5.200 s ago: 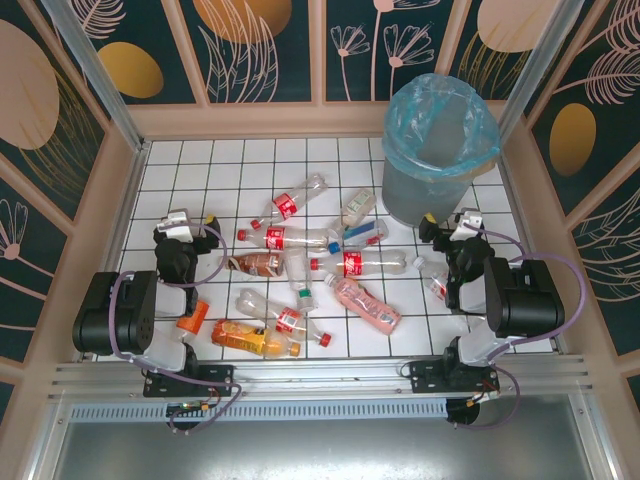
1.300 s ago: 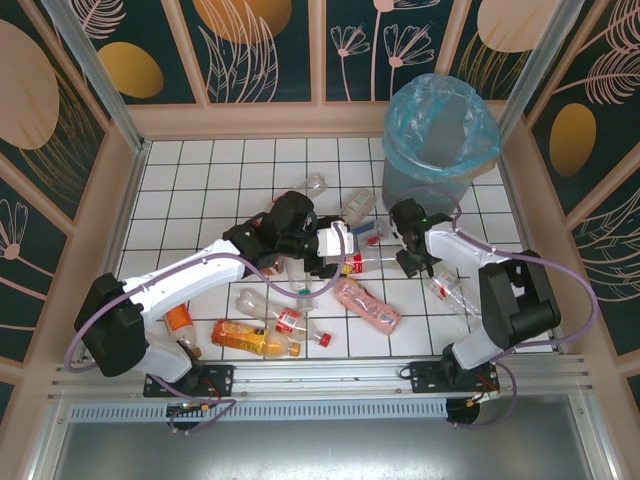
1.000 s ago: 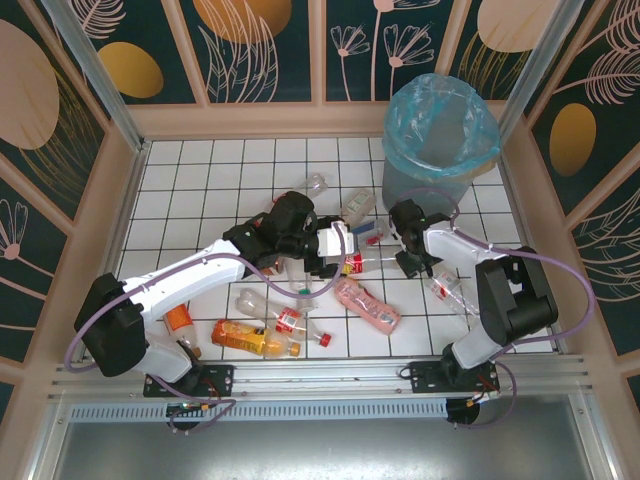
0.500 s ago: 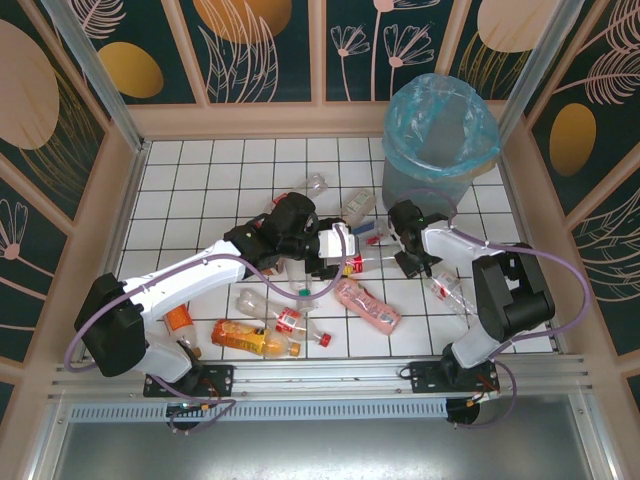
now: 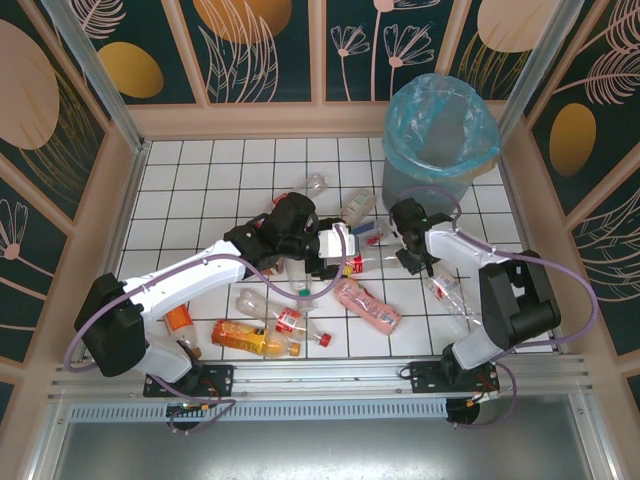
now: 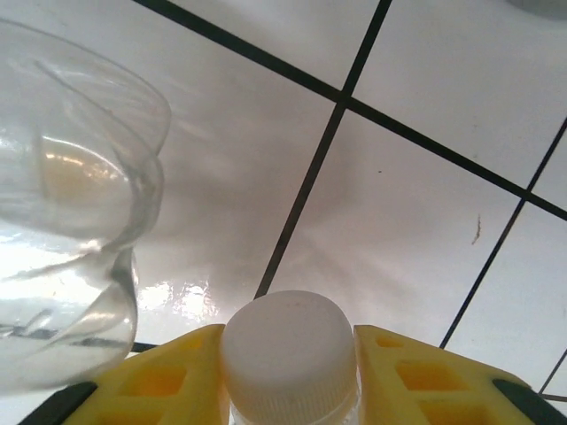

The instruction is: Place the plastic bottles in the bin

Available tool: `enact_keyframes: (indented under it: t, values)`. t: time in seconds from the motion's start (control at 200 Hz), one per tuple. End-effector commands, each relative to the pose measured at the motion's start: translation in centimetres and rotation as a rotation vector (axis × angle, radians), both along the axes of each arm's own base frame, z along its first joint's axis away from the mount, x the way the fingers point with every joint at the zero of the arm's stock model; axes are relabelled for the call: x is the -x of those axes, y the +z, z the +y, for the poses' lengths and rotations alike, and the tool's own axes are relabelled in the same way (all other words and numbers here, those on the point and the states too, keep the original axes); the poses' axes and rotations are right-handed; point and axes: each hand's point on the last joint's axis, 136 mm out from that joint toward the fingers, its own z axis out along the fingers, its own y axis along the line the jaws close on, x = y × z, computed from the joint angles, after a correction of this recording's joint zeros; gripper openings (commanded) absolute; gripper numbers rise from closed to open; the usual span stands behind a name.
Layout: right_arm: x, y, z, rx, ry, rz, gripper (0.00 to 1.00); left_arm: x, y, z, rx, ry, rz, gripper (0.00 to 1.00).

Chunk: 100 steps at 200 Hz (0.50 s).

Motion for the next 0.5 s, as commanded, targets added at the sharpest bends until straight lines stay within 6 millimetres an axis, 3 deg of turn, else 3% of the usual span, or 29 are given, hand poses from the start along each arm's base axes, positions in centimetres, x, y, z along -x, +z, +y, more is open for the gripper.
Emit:
enact_keyframes:
  t: [0.0,0.215,0.495]
  values:
    - [0.4,1.6,-0.3,0.004,-0.006,-0.024,0.31,0.5,1.5,-0.2,0.032,-0.016,-0.011,0.75]
    - [0.6,3.5,0.0,-0.029,-0.015,-0.049,0.22,0.8,3.3,-0.2,0.068,-0.024,-0.025,0.75]
    - [0.6,8.0,1.0,-0.108,-0.014,-0.147,0.14,1.4,7.0,-0.2,0.17,-0.046,-0.079,0.75]
